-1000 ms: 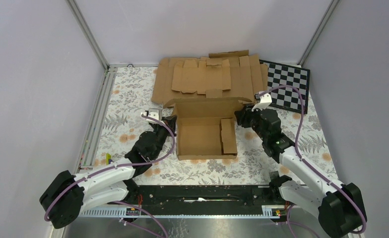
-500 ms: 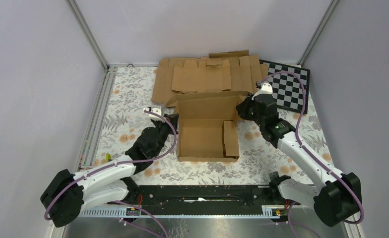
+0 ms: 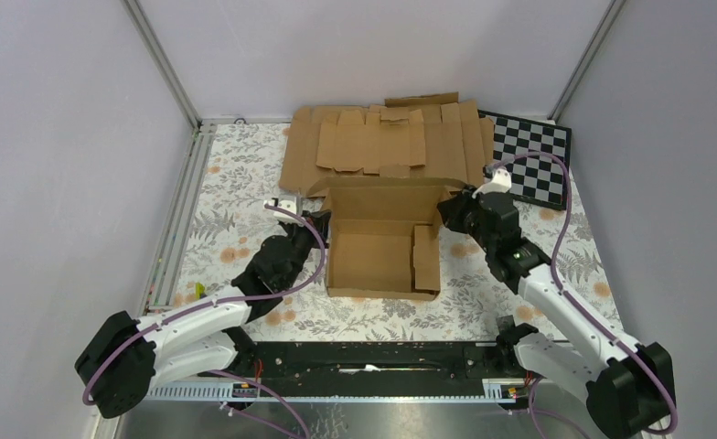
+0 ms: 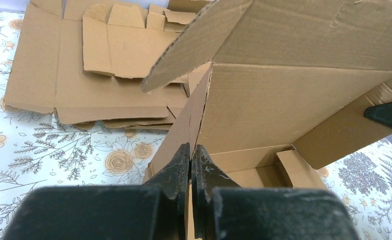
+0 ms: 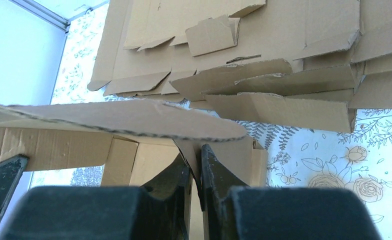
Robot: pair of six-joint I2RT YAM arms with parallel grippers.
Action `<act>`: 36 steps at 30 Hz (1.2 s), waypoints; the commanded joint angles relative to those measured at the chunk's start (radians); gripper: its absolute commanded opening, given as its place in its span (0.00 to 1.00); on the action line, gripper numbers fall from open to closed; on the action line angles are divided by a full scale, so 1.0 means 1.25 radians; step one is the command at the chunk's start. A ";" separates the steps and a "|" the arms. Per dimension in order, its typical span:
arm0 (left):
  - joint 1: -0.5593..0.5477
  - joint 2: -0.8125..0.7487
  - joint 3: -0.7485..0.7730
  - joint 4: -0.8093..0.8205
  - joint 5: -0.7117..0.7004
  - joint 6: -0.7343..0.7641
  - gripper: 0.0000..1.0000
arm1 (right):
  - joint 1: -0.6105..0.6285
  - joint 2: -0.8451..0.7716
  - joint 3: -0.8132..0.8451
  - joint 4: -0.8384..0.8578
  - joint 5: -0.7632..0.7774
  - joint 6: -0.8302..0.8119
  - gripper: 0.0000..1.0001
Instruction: Fold the paper box
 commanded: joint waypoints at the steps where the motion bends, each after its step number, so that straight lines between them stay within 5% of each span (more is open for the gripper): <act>1: -0.003 -0.013 -0.040 0.007 0.048 -0.014 0.00 | 0.001 -0.049 -0.091 -0.044 -0.050 0.048 0.05; 36: -0.004 -0.067 -0.119 -0.055 0.086 -0.065 0.00 | 0.042 -0.171 -0.276 -0.077 -0.112 0.118 0.06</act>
